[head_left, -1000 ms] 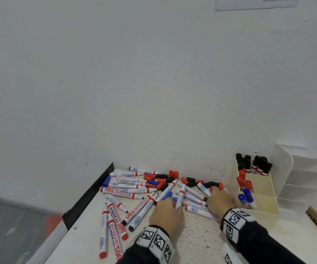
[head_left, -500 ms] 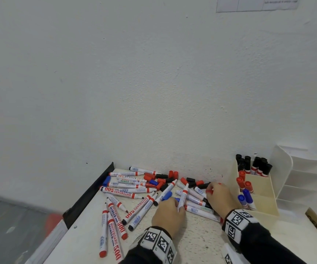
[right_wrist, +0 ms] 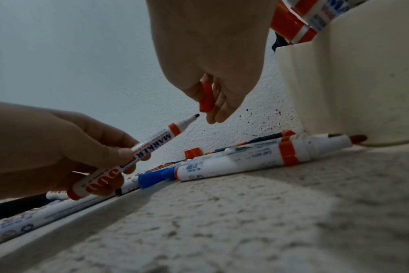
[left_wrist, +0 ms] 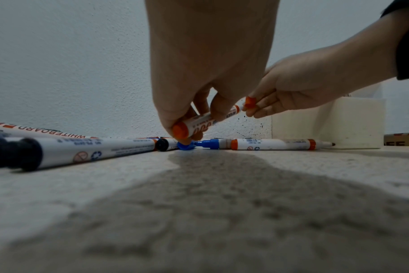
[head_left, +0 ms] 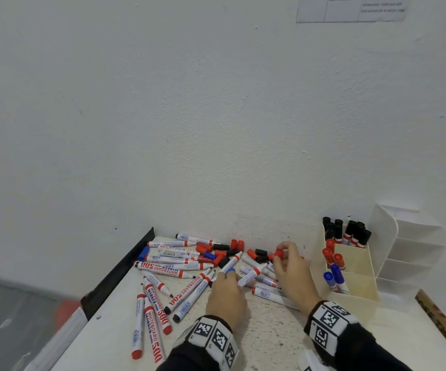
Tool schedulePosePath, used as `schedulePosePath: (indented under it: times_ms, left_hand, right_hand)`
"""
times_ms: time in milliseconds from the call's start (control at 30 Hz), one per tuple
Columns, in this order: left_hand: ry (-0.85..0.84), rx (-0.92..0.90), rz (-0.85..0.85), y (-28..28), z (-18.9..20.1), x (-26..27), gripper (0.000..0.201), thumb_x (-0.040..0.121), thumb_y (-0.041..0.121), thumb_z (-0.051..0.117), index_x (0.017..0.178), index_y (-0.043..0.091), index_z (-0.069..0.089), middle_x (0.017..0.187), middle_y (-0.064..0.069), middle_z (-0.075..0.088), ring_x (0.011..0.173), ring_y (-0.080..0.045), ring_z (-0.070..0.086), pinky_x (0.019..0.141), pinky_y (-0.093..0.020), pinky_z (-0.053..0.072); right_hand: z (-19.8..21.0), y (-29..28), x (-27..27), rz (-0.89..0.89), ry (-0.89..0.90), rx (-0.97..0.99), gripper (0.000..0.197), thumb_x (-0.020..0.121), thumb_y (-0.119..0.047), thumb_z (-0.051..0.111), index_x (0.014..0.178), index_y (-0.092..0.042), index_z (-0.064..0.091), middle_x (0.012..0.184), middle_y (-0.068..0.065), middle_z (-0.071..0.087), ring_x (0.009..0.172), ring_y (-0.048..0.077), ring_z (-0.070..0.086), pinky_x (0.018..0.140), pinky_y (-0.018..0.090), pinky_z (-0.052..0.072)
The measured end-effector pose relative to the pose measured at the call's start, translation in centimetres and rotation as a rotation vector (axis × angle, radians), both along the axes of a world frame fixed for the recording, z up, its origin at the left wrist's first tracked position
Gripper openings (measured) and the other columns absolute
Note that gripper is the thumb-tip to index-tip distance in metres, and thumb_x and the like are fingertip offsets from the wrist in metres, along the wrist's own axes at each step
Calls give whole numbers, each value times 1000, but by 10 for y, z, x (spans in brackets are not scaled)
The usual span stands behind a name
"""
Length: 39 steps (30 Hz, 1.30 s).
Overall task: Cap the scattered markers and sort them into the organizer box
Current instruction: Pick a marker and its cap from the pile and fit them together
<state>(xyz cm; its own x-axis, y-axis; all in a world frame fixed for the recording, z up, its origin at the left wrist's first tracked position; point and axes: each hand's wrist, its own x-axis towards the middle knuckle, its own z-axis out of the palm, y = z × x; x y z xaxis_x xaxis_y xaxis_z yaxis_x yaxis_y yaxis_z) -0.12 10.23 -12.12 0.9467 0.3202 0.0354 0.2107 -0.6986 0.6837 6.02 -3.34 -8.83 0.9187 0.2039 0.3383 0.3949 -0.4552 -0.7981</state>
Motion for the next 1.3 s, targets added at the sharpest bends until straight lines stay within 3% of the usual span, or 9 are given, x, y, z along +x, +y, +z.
schedulePosePath:
  times_ms: [133, 233, 400, 667, 867, 1000, 1067, 1133, 1300]
  left_hand:
    - [-17, -22, -25, -2, 1, 1, 30, 93, 19, 55, 122, 15, 50, 124, -2, 46, 112, -16, 50, 97, -28, 46]
    - [-35, -24, -34, 0, 1, 0, 29, 93, 16, 54, 121, 15, 50, 122, -2, 47, 111, -16, 49, 97, -27, 45]
    - [-28, -46, -44, 0, 0, 0, 28, 92, 13, 53, 120, 16, 52, 118, -2, 49, 106, -16, 52, 96, -29, 46]
    - [-1, -46, -15, 0, 0, 0, 33, 90, 9, 54, 123, 15, 52, 118, -3, 51, 105, -16, 54, 97, -30, 47]
    - [-31, -57, -55, 1, 3, -1, 18, 96, 18, 46, 110, 16, 56, 104, -4, 59, 93, -17, 58, 90, -33, 50]
    - [-110, -32, -171, -4, 14, -10, 23, 95, 45, 40, 101, 27, 54, 86, 4, 65, 72, -9, 56, 67, -25, 47]
    - [-108, 52, -216, -5, 17, -13, 28, 96, 48, 37, 100, 27, 55, 85, 4, 64, 75, -11, 58, 70, -27, 48]
    - [-70, -39, -249, -5, 20, -14, 31, 98, 45, 34, 86, 23, 53, 75, 5, 57, 72, -11, 54, 74, -30, 47]
    - [43, -559, -341, -8, 28, -18, 44, 98, 46, 31, 64, 21, 40, 51, 10, 38, 35, -2, 28, 38, -18, 26]
  right_hand:
    - [-4, 1, -1, 17, 109, 118, 16, 94, -5, 45, 103, -19, 43, 90, -2, 58, 81, 4, 56, 67, 14, 46]
    - [-8, 2, -1, 24, 228, 226, 18, 94, -6, 46, 95, -24, 45, 97, 4, 62, 87, 12, 62, 76, 23, 52]
    - [-10, -2, 1, -7, 313, 252, 8, 95, -13, 45, 101, -19, 47, 97, 10, 64, 77, 17, 62, 65, 25, 49]
    - [-4, -3, -5, 102, 345, 212, 26, 97, -11, 41, 120, -18, 51, 91, 0, 60, 68, 9, 54, 55, 13, 43]
    - [0, 1, -13, 139, 336, 158, 16, 97, -17, 41, 95, -12, 56, 75, 1, 56, 60, 5, 50, 50, 7, 39]
    - [7, 3, -18, 102, 335, 231, 32, 97, -25, 42, 69, -11, 48, 58, -1, 44, 52, 5, 45, 45, 7, 35]
    - [8, 6, -19, 79, 324, 213, 40, 97, -27, 42, 58, -16, 43, 53, -3, 39, 52, 8, 39, 49, 13, 34]
    - [9, 10, -21, 82, 323, 195, 44, 96, -29, 42, 54, -19, 38, 52, -4, 36, 53, 9, 35, 53, 21, 31]
    - [17, 15, -28, 178, 309, 281, 39, 96, -24, 43, 58, -19, 41, 44, -11, 39, 41, -2, 37, 45, 10, 33]
